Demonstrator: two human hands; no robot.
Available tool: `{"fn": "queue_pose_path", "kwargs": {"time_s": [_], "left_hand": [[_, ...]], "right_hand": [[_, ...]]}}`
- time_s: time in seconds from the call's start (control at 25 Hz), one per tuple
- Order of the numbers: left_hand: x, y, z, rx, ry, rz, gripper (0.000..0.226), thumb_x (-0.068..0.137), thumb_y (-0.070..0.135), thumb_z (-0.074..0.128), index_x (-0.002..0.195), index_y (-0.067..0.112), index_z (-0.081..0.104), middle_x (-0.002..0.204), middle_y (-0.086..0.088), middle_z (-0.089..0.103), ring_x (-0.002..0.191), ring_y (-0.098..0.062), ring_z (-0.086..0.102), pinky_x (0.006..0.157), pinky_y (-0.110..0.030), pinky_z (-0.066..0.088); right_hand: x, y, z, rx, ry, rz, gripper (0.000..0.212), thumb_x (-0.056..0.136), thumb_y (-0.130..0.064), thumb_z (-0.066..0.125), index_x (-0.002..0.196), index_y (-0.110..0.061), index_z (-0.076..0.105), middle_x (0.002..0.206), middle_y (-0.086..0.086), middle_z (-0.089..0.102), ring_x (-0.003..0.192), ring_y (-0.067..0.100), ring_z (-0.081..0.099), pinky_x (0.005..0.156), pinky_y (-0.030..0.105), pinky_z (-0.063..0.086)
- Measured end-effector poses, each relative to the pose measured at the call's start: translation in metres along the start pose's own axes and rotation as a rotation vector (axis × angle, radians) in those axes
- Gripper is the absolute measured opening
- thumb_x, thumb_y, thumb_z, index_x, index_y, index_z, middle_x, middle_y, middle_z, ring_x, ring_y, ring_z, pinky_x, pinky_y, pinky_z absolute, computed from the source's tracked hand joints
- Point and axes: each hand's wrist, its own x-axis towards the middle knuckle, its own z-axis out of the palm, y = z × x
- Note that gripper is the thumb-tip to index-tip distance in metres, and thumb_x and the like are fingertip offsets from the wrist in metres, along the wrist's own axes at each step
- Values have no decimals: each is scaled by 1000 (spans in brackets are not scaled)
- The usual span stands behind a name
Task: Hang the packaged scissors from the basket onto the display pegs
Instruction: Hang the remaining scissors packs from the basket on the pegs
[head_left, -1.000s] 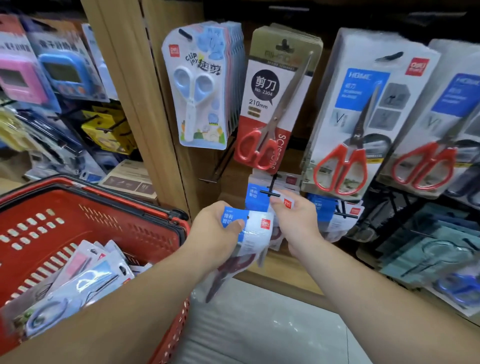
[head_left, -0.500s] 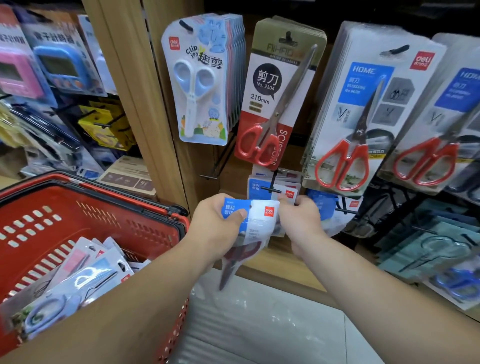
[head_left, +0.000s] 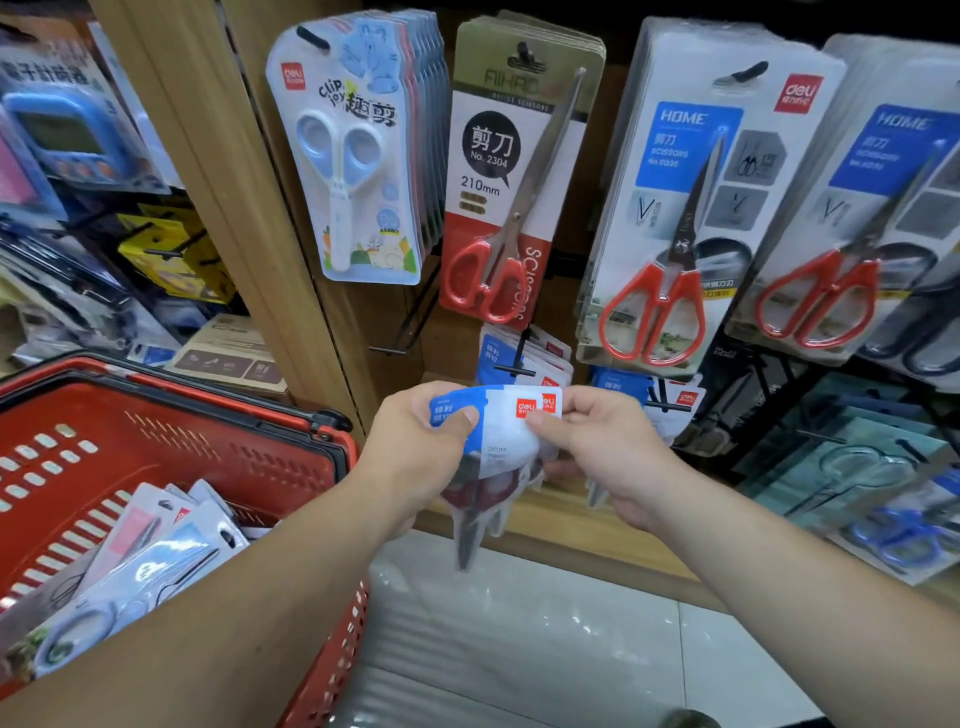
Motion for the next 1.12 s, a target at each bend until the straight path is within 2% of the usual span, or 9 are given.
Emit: {"fn": "queue_pose_path", "kwargs": {"time_s": [0.08,0.16,0.28,0.36,0.48,0.64,0.88,1.0,1.12], "left_hand": [[-1,-1,1,28,-4,32,20,107,14,59,113,21,76,100,6,76,82,-5,72,56,-12,53],[-1,-3,-1,62,3,54,25,108,12,57,114,21,79,99,11,77,84,-3,72,62,-14,56],[-1,-3,-6,95,2,28,25,109,13,55,116,24,77,105,6,77,97,-10,73,80,-27,63],[-4,-1,-7,147,-28,12,22,109,18,55,119,26,73,105,9,72,95,-8,70,72,-22,61],[-5,1,-4,172,-46,9,22,109,22,55,126,23,70,109,8,69,98,-10,68,60,-11,54],[-1,-1,0,134,-42,13,21,109,21,56,125,24,71,106,9,68,98,-9,68,61,-15,56],[7,-4,2,55,2,22,22,108,20,58,125,20,72,116,-1,72,102,-16,71,73,-23,62],[8,-6,-2,65,-1,8,16,108,18,57,117,23,71,101,6,70,86,-7,67,52,-13,51],[9,-8,-4,65,3,-15,18,108,20,58,122,21,69,113,-1,70,99,-17,71,47,-12,50]], "right_hand": [[4,0,-6,12,67,-40,19,89,-14,83,80,-2,71,90,18,79,75,35,69,76,47,58],[10,4,-6,-22,126,-52,24,90,-16,82,85,2,68,89,17,79,78,43,72,74,49,59],[16,6,-3,-5,175,-41,4,98,-13,73,95,-11,71,88,5,80,79,23,77,56,26,56],[22,6,0,21,183,-43,3,100,-12,70,100,-14,71,90,3,80,75,16,74,49,19,50],[31,7,8,20,270,-37,6,97,-16,73,92,-14,70,84,4,79,73,20,71,57,28,50],[34,5,15,-33,337,-25,17,94,-20,78,81,-13,69,72,-2,69,65,16,59,63,27,44],[33,-3,26,13,333,-84,14,96,-13,70,84,-19,72,78,-4,74,75,12,68,64,27,50],[34,-2,26,12,387,-66,15,93,-11,66,82,-21,69,82,-1,74,84,20,69,76,35,57],[31,1,24,-69,387,-59,13,93,-13,66,81,-18,64,75,-1,67,77,19,64,70,36,54]]}}
